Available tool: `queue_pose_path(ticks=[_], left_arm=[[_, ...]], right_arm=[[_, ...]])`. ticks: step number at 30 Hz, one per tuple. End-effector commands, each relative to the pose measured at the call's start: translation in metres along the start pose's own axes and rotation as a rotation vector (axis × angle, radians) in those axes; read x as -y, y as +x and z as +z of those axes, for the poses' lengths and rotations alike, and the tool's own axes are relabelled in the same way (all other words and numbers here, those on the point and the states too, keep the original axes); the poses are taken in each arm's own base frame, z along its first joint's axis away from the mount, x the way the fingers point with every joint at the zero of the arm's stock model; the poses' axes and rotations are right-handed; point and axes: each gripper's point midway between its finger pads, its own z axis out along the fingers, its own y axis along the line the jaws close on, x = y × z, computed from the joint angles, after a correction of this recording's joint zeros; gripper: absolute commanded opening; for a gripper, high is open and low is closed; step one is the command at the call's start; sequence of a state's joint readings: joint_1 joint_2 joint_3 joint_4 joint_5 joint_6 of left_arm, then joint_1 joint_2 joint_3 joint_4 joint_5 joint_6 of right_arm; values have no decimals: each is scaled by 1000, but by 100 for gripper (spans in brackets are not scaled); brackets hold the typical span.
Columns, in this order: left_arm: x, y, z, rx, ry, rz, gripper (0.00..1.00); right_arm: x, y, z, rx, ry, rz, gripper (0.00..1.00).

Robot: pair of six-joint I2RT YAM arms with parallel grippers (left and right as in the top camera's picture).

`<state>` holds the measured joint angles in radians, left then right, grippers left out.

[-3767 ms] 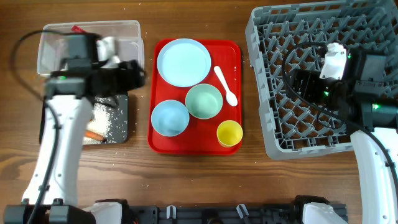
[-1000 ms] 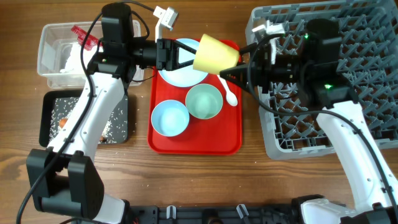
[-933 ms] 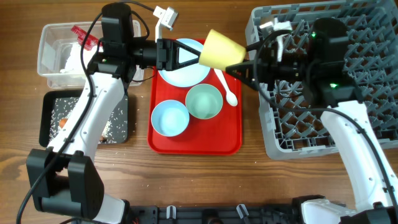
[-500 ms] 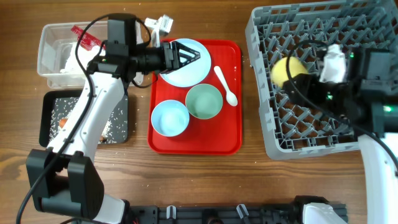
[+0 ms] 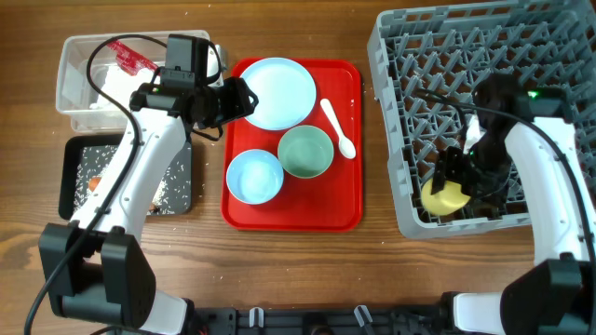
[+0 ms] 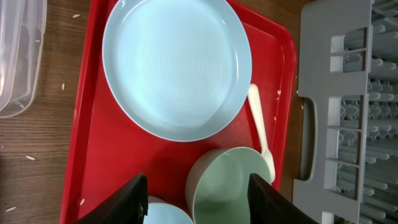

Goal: Sort waste into correct bins and load items into the dishwasher rack
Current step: 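Lower the yellow cup into the grey rack with the right gripper and release, then reach the right gripper to the red tray and grasp the green bowl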

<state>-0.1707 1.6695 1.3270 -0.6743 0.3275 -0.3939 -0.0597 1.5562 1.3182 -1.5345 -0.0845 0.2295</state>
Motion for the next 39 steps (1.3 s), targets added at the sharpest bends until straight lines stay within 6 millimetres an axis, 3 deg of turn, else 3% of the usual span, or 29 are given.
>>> queue_pose_path(ticks=[1, 5, 7, 9, 13, 14, 15, 17, 19, 22, 24, 30, 34, 39], left_arm=[[0, -3, -5, 21, -10, 34, 53], [-1, -4, -5, 24, -17, 34, 57], [0, -3, -5, 23, -16, 48, 61], [1, -1, -4, 17, -17, 61, 65], [0, 4, -4, -1, -30, 86, 69], [-2, 4, -4, 0, -39, 83, 71], [-4, 3, -4, 3, -50, 83, 72], [-6, 5, -4, -1, -59, 80, 73], [-6, 6, -4, -7, -62, 78, 74], [-7, 8, -4, -14, -65, 73, 75], [-7, 8, -4, -16, -65, 73, 75], [-10, 7, -4, -10, -79, 73, 80], [-10, 8, -4, -12, -80, 72, 80], [-10, 7, -4, -11, -80, 73, 84]], right_arm=[[-4, -13, 7, 31, -6, -8, 91], [-20, -29, -2, 99, -87, -45, 93], [-37, -39, -23, 160, -166, -111, 91], [-51, -53, -58, 274, -197, -148, 91], [-113, -72, -134, 556, -274, -317, 89], [-140, -76, -143, 614, -318, -342, 86], [-153, -76, -143, 626, -332, -363, 85], [-190, -74, -131, 617, -358, -427, 85], [-214, -73, -106, 556, -346, -469, 85], [-230, -78, -68, 459, -310, -476, 84], [-232, -85, -49, 416, -288, -468, 84], [-231, -91, -20, 372, -272, -436, 82], [-231, -83, 22, 322, -260, -421, 75], [-233, -82, 56, 317, -265, -411, 61]])
